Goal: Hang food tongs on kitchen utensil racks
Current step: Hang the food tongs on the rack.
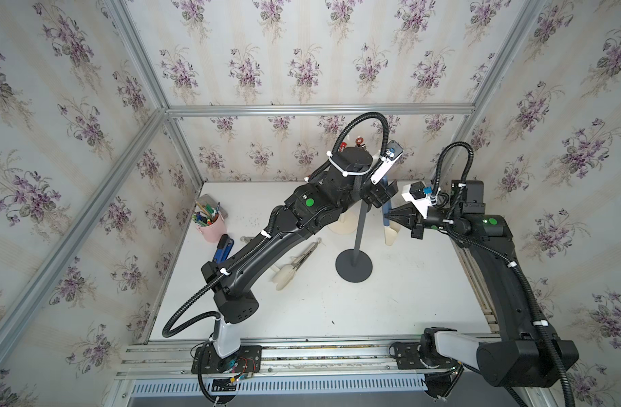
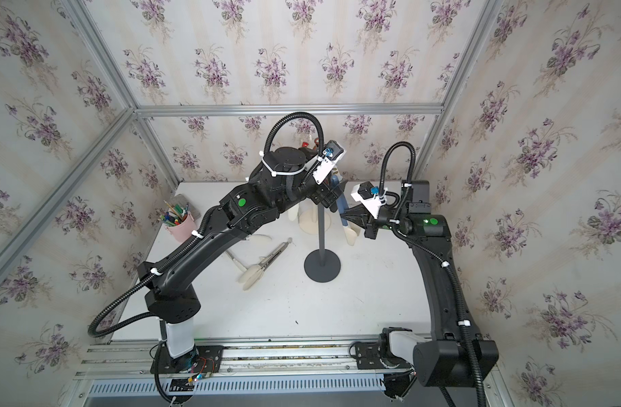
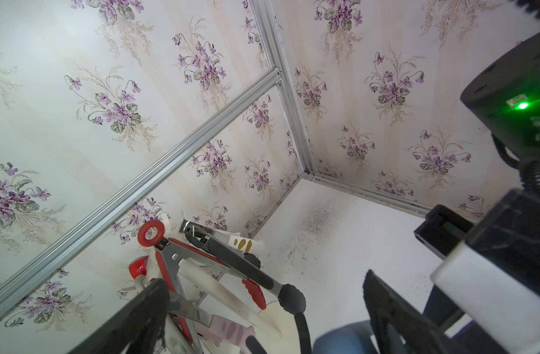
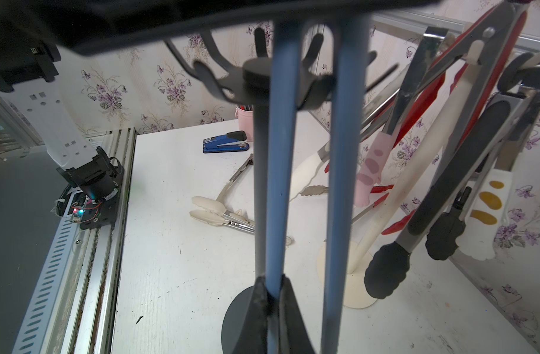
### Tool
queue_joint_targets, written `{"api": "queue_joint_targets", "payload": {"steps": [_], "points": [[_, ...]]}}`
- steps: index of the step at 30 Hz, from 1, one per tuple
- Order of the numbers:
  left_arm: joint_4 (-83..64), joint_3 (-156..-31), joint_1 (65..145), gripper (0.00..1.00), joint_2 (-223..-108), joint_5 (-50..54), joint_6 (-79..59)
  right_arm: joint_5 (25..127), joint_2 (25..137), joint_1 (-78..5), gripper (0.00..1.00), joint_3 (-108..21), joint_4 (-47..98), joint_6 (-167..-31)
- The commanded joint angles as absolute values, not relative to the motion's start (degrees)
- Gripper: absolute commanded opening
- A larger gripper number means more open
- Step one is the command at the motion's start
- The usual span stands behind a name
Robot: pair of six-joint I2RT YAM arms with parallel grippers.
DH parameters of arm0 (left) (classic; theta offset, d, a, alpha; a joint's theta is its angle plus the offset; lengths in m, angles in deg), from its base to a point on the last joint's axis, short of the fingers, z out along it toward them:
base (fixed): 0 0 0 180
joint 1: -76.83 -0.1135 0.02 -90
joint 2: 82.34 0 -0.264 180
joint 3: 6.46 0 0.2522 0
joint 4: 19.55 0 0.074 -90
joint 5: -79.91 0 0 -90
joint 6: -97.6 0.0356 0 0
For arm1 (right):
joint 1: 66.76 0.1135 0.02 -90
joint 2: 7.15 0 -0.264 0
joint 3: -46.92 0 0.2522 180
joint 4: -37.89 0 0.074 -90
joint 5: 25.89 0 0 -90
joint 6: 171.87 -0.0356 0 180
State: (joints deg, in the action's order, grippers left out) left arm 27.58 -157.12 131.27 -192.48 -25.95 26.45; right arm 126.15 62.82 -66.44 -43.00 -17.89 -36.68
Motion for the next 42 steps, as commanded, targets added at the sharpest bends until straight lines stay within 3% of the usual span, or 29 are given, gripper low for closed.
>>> {"api": "queue_joint_targets", "payload": {"steps": [1, 42], "points": [[26.82, -156.89, 130.98, 0.99, -191.56, -25.54, 25.53, 127.74, 61.81, -66.39, 0.00, -42.66, -16.36, -34.13], [26.83, -148.35, 130.99, 0.99, -185.49, -25.02, 20.91, 132.06, 55.44, -65.96, 0.00, -32.05, -3.37, -43.46]]}}
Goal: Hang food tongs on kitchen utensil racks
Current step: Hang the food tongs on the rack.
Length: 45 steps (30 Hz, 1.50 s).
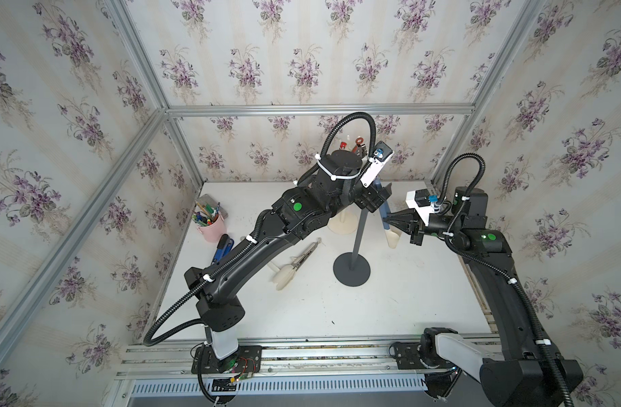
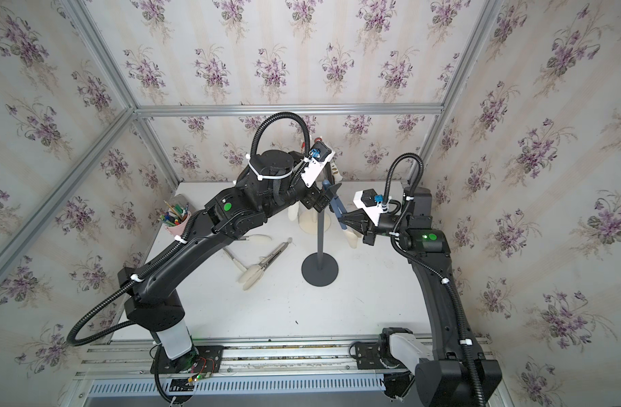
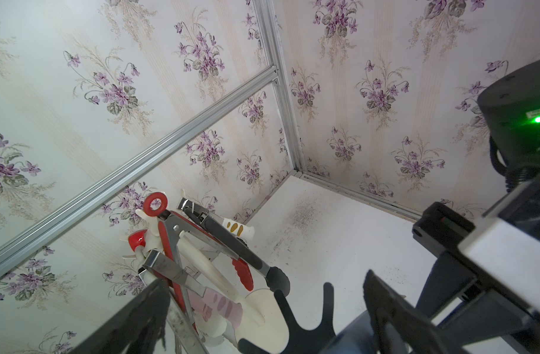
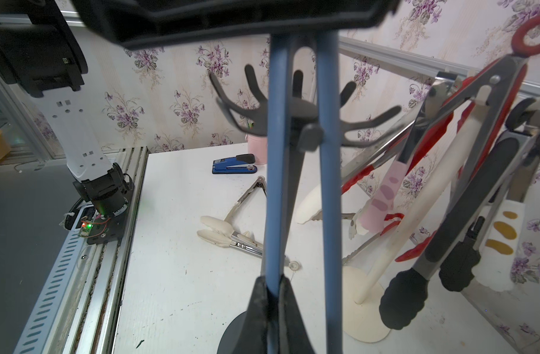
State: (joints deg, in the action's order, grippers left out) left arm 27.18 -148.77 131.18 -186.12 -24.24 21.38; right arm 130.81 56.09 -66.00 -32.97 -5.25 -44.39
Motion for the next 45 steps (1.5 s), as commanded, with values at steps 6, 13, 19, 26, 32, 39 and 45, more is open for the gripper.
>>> {"api": "queue_joint_targets", "payload": {"steps": [6, 13, 19, 26, 32, 39, 45], "points": [[26.84, -147.32, 130.97, 0.99, -185.44, -24.24, 20.60, 130.79, 54.88, -65.96, 0.00, -29.96, -1.75, -43.94], [26.86, -146.87, 131.02, 0.99, -185.57, -23.63, 20.33, 129.51, 54.41, -65.96, 0.16, -29.21, 1.10, -45.50], [26.56, -147.64, 130.97, 0.99, -185.78, -23.80, 20.25, 129.54, 54.28, -65.96, 0.30, -28.96, 4.02, -47.71], [26.21, -149.30, 130.88, 0.99, -186.04, -23.56, 20.05, 128.68, 53.45, -65.96, 0.38, -27.52, 10.46, -51.85], [25.85, -150.55, 130.71, 0.99, -185.79, -23.63, 19.74, 125.24, 52.36, -65.97, 0.49, -25.06, 18.28, -55.70], [25.43, -151.68, 130.43, 0.99, -183.85, -24.57, 19.03, 118.51, 50.12, -66.00, 0.65, -21.08, 27.93, -60.95], [25.40, -147.07, 128.96, 0.99, -178.18, -27.93, 16.54, 111.42, 48.23, -65.97, 0.69, -18.43, 32.10, -67.15]]}}
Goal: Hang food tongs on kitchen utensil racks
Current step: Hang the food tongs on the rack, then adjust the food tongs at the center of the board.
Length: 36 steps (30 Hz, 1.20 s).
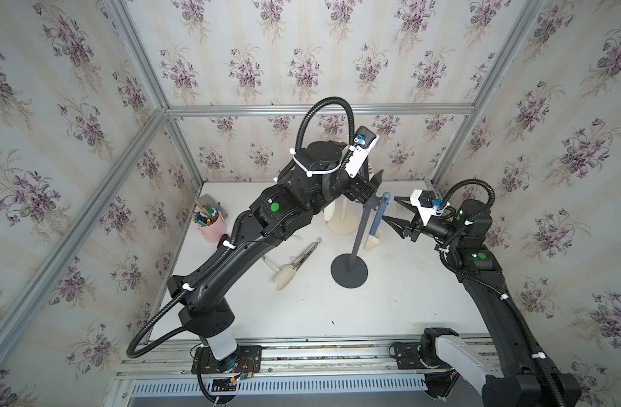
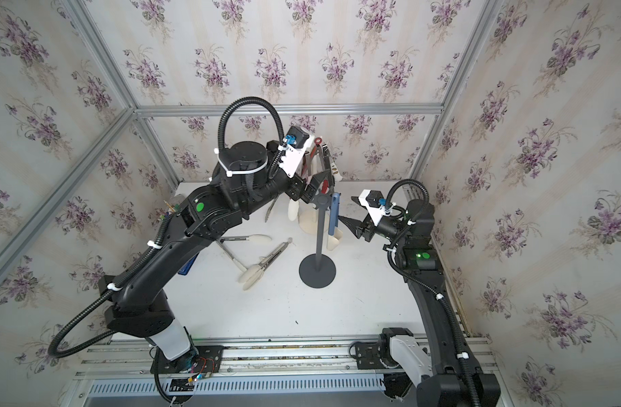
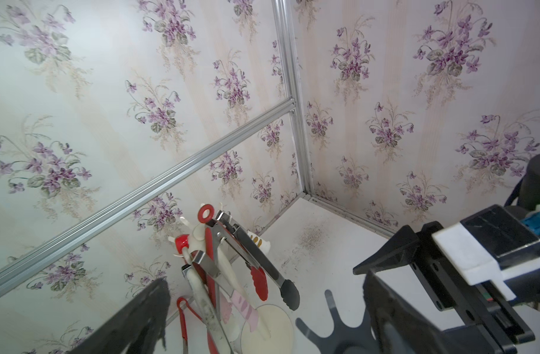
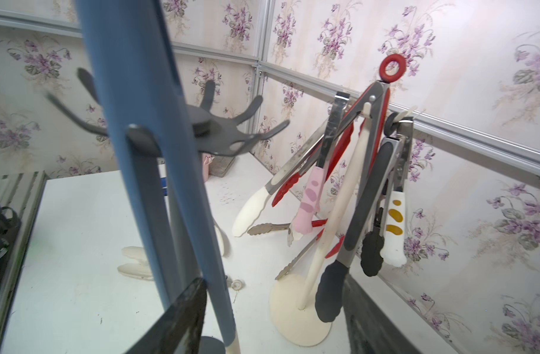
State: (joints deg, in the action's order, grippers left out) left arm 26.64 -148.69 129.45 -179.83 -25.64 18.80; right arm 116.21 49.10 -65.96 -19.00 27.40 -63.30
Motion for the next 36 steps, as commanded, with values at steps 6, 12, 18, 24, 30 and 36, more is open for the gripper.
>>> {"api": "queue_joint_targets", "payload": {"steps": [6, 12, 18, 24, 30, 36], "points": [[25.35, -139.17, 128.29, 0.99, -171.88, -30.23, 15.41, 106.74, 43.62, -65.96, 0.75, -14.03, 33.25, -70.41], [25.38, -127.93, 127.98, 0.99, -164.10, -35.38, 11.27, 104.22, 39.93, -66.05, 0.77, -10.67, 32.66, -71.96], [25.70, -111.39, 127.98, 0.99, -151.61, -38.10, 5.68, 99.94, 38.06, -66.14, 0.79, -10.06, 31.95, -76.21], [27.22, -95.56, 127.90, 0.99, -141.03, -38.98, -2.22, 93.06, 34.20, -66.14, 0.86, -4.43, 34.03, -81.82], [32.44, -86.12, 127.90, 0.99, -137.54, -38.07, -10.03, 88.90, 31.02, -66.23, 0.89, -2.96, 28.84, -81.91], [33.98, -77.73, 125.36, 0.99, -140.04, -32.26, -10.76, 86.46, 27.35, -66.23, 0.91, -2.52, 22.84, -85.48]]}}
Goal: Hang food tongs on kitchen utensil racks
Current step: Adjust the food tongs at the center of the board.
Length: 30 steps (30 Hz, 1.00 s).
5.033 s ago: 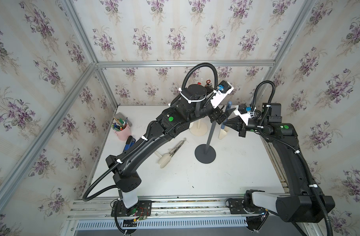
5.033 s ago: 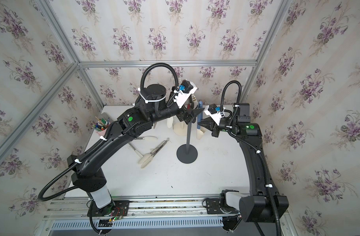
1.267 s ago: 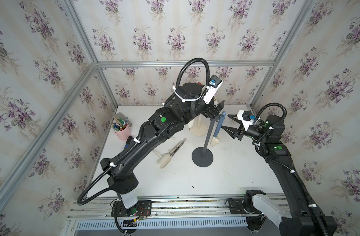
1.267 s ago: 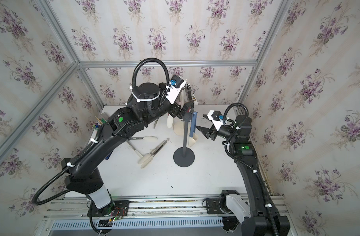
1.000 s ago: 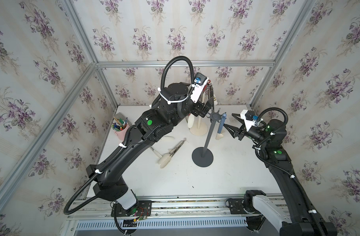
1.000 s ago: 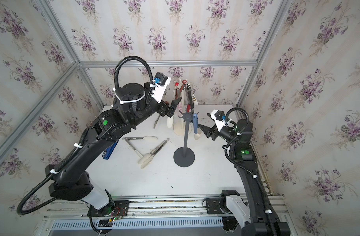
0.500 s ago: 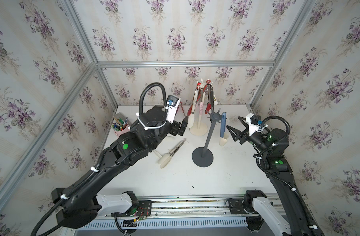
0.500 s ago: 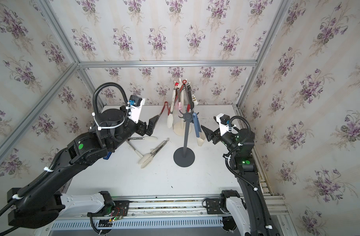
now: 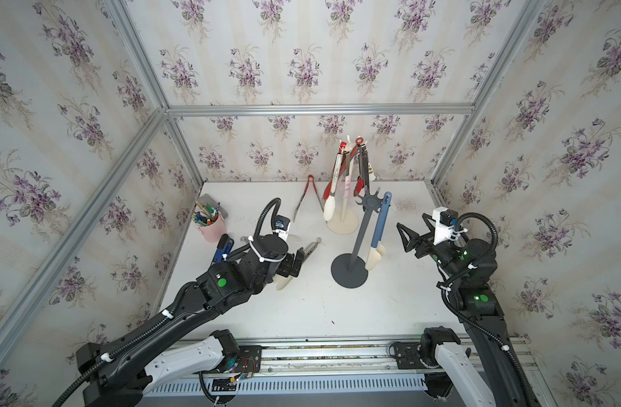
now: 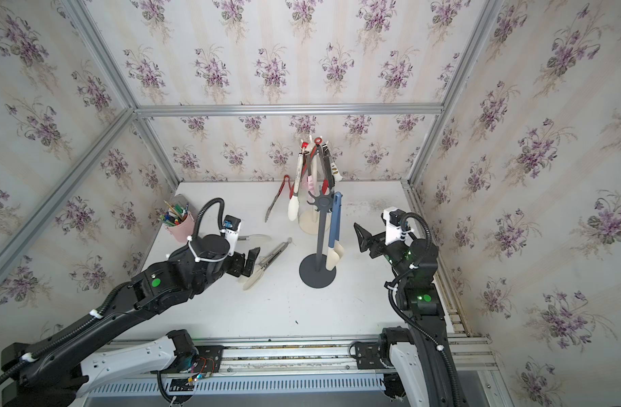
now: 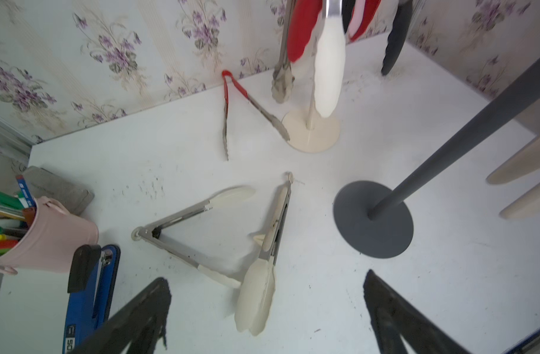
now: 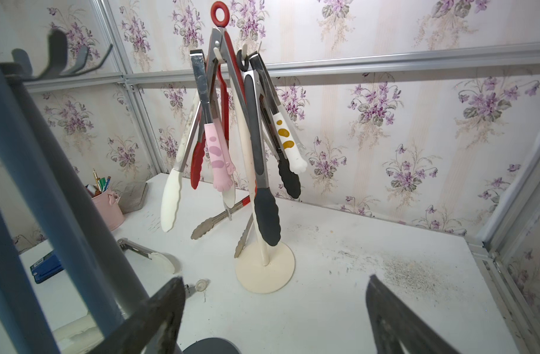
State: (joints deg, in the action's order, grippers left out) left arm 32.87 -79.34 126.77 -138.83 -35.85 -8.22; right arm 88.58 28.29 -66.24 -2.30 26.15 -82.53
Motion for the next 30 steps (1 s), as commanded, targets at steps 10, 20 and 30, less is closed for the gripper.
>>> {"api": "queue_joint_targets", "payload": {"steps": [10, 20, 30], "points": [[33.85, -80.31, 111.31, 0.96, -156.12, -8.72, -1.59, 87.82, 24.22, -66.28, 0.92, -2.26, 15.42, -86.93], [33.20, -88.65, 108.83, 0.73, -174.10, -3.66, 3.99, 88.67, 22.74, -66.23, 0.93, -2.36, 12.35, -85.51], [31.28, -91.08, 108.74, 0.63, -183.40, -6.17, 7.15, 88.09, 21.41, -66.27, 0.93, -2.17, 9.40, -83.89]]}}
